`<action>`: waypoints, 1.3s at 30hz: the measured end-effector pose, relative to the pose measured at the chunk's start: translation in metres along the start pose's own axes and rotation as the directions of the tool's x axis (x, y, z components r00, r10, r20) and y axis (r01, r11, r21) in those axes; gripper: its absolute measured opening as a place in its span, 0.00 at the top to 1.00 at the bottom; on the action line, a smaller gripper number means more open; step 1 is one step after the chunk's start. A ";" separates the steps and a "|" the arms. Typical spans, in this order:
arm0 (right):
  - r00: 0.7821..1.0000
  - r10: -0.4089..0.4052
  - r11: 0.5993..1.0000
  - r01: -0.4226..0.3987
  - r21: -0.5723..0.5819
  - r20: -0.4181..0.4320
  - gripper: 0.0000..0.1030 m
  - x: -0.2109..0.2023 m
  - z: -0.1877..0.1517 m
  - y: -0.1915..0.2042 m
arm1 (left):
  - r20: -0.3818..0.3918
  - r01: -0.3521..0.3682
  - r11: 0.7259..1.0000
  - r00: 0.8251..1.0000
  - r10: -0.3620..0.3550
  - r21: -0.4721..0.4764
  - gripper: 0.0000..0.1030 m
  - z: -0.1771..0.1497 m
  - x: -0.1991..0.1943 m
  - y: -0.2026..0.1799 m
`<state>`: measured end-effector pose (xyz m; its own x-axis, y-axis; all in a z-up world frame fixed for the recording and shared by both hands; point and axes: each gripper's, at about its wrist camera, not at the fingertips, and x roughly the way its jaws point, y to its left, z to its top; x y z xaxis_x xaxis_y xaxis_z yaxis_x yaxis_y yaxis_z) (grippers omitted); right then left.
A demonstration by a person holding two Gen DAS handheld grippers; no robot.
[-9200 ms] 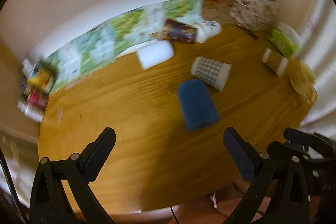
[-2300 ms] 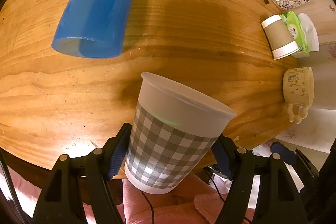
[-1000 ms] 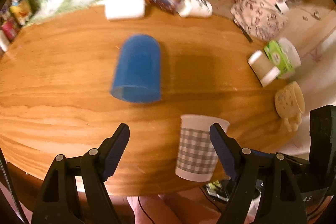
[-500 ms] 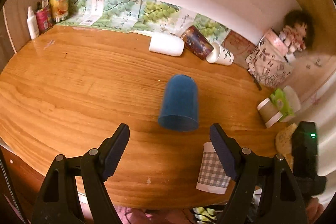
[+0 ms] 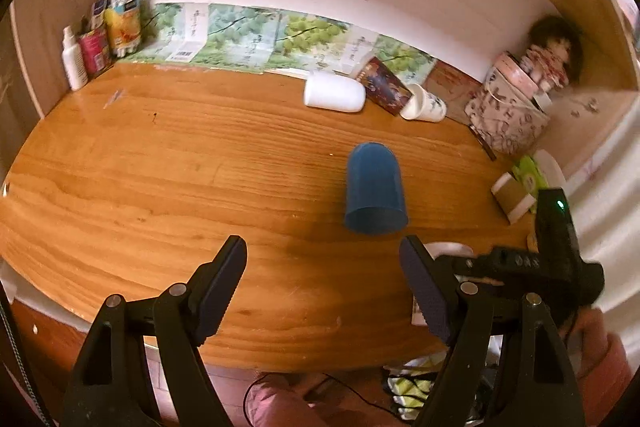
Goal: Flip cup upright
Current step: 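Grasp the upright gingham cup with the right gripper, then carry the gingham cup with the right gripper toward the blue cup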
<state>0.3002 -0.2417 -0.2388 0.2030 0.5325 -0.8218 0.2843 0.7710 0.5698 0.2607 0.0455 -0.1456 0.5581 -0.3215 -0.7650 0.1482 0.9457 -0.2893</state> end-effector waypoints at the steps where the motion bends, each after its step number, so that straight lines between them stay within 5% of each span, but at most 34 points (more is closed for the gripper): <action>1: 1.000 -0.002 1.000 0.002 0.008 0.001 0.23 0.001 0.001 0.000 | -0.004 0.007 1.000 1.000 -0.007 0.013 0.21 0.000 -0.001 -0.001; 12: 1.000 0.003 0.997 -0.005 0.083 0.026 0.23 0.011 0.007 0.001 | -0.039 0.070 0.984 0.997 -0.065 0.163 0.21 0.007 0.004 -0.017; 15: 0.999 0.008 0.996 -0.011 0.086 0.033 0.31 0.012 0.007 0.002 | -0.045 0.075 0.982 0.997 -0.068 0.174 0.21 0.011 0.006 -0.017; 26: 0.998 0.009 0.997 -0.015 0.079 0.068 0.36 0.010 0.004 0.008 | -0.066 0.110 0.968 0.993 -0.097 0.226 0.21 0.020 0.013 -0.020; 35: 0.983 -0.050 0.995 0.034 0.092 0.179 0.38 -0.004 0.002 0.010 | -0.055 0.144 0.945 0.989 -0.134 0.292 0.21 0.029 0.014 -0.030; 39: 0.956 -0.114 0.993 0.101 0.061 0.272 0.38 -0.015 0.002 0.016 | -0.050 0.148 0.935 0.989 -0.139 0.323 0.21 0.035 0.016 -0.031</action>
<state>0.3034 -0.2378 -0.2178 0.4164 0.3261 -0.8487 0.3603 0.7978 0.4833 0.2936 0.0122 -0.1286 0.4905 -0.4517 -0.7453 0.4846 0.8521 -0.1975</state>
